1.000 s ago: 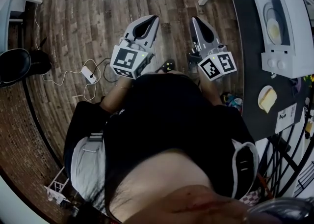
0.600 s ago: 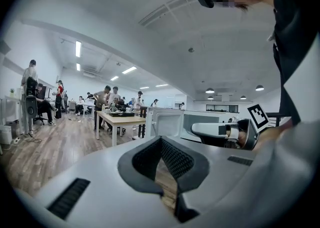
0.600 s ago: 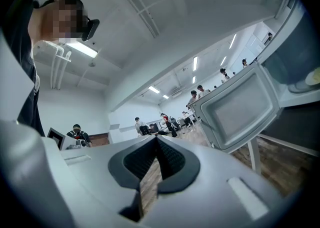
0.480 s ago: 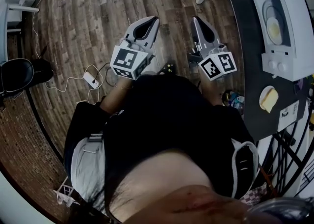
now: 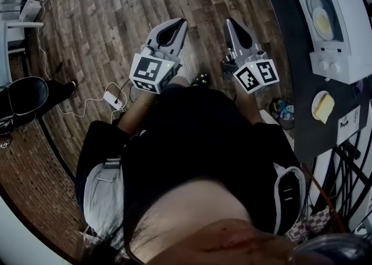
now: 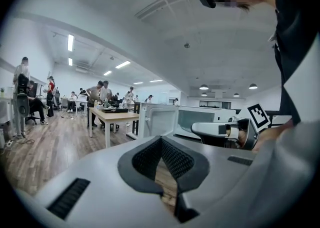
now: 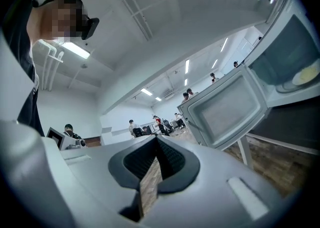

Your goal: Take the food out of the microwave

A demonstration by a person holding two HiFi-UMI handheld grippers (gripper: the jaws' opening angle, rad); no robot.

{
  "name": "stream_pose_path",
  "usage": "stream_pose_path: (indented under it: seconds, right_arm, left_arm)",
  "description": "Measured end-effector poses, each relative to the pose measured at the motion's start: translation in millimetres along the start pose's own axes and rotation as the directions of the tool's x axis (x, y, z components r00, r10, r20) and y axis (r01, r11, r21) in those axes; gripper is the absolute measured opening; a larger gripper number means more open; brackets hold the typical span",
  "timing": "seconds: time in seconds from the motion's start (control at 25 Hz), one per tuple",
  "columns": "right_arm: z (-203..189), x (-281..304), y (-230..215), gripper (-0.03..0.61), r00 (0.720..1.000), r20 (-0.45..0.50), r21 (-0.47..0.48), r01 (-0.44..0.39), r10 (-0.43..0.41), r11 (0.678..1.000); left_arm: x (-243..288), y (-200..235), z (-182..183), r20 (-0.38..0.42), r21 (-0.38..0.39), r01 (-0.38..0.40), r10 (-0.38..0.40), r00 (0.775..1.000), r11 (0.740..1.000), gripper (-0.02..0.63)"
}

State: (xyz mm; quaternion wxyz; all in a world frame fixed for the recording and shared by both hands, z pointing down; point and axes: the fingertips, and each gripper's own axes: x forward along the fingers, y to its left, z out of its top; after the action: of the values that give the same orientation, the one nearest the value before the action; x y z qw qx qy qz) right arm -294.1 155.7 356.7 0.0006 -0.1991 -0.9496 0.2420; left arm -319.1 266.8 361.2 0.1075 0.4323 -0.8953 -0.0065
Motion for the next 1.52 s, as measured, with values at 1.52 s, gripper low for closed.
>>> stream_pose_path:
  seconds: [1.52]
  right_arm:
    - [12,14,-17,0.000,0.919,0.152,-0.015,0.370,-0.363,0.929]
  left_arm:
    - [69,14,26,-0.029,0.050,0.428,-0.427,0.904,0.903,0.006]
